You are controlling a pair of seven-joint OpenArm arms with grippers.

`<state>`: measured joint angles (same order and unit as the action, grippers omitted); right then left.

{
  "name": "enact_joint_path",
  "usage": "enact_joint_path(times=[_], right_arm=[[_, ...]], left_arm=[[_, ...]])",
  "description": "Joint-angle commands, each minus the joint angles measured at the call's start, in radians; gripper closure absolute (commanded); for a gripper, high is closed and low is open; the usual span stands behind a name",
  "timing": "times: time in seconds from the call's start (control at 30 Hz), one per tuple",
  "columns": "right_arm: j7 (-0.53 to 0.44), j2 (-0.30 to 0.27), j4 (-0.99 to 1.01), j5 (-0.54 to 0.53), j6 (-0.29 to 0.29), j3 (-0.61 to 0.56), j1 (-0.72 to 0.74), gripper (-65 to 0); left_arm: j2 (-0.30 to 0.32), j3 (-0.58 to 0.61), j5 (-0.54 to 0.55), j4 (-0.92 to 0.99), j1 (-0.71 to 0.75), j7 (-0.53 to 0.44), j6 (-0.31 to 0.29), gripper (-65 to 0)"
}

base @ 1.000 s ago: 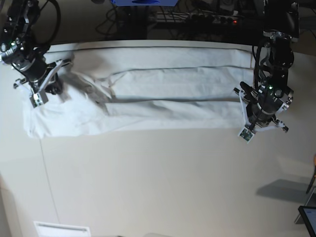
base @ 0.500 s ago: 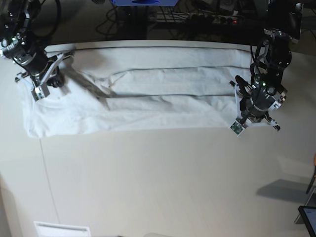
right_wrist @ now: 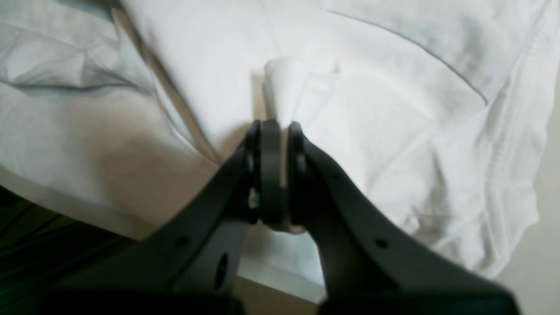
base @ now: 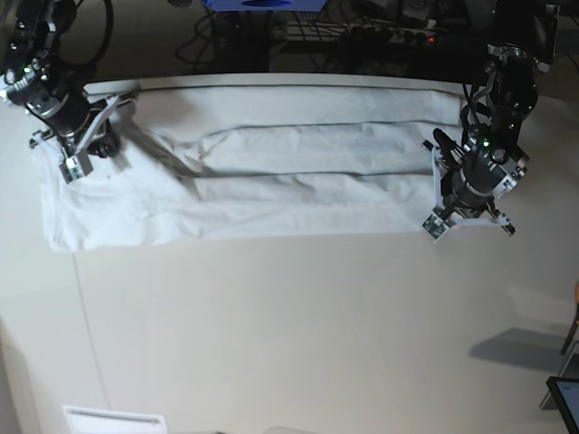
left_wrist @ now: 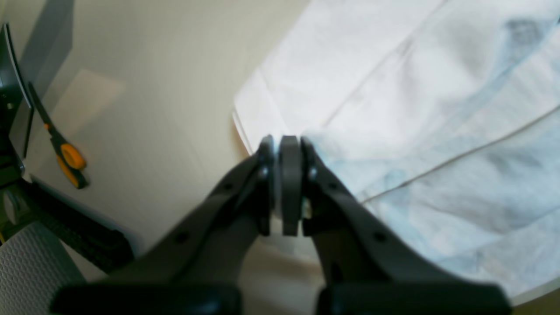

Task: Fold the T-shirt properly
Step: 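Grasp the strip's other end with the left gripper, then release both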

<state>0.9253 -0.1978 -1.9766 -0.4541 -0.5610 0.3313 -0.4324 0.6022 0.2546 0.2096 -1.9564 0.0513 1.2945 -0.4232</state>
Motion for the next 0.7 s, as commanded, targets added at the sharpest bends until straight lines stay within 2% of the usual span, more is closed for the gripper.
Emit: enact_joint_path(times=[0.0,0.1,0.33,0.57,0.63,0.67], right_arm=[[-0.015,-0.010,-0.016,-0.012,-0.006,0.004,0.002,-0.1],[-0.015,-0.010,-0.016,-0.010,-0.006,0.004,-0.006,-0.1],[-0.022,-0.009,-0.014,-0.010,-0.006,0.004,-0.018,-0.1],[-0.016,-0.007,-0.013,-0.010,-0.006,0.005,-0.018,-0.7],[-0.016,-0.006,-0.013,-0.010,-0.006,0.009,-0.019,-4.5],[-0.018,-0.002,-0.013,-0.010,-0.006,0.012,-0.021,-7.3]], left_arm=[[0.015,-0.007,-0.011,-0.014,-0.005,0.007,0.001,0.0],[0.011,0.001,-0.032,-0.011,-0.001,0.007,0.001,0.0],[-0.018,-0.001,-0.178,-0.002,0.051,0.003,0.001,0.0],[-0.020,-0.001,-0.184,-0.002,0.060,0.003,0.001,0.0],[-0.020,-0.001,-0.184,-0.002,0.063,0.003,0.001,-0.3],[-0.018,-0.001,-0.183,-0.004,0.065,0.003,0.001,-2.5]])
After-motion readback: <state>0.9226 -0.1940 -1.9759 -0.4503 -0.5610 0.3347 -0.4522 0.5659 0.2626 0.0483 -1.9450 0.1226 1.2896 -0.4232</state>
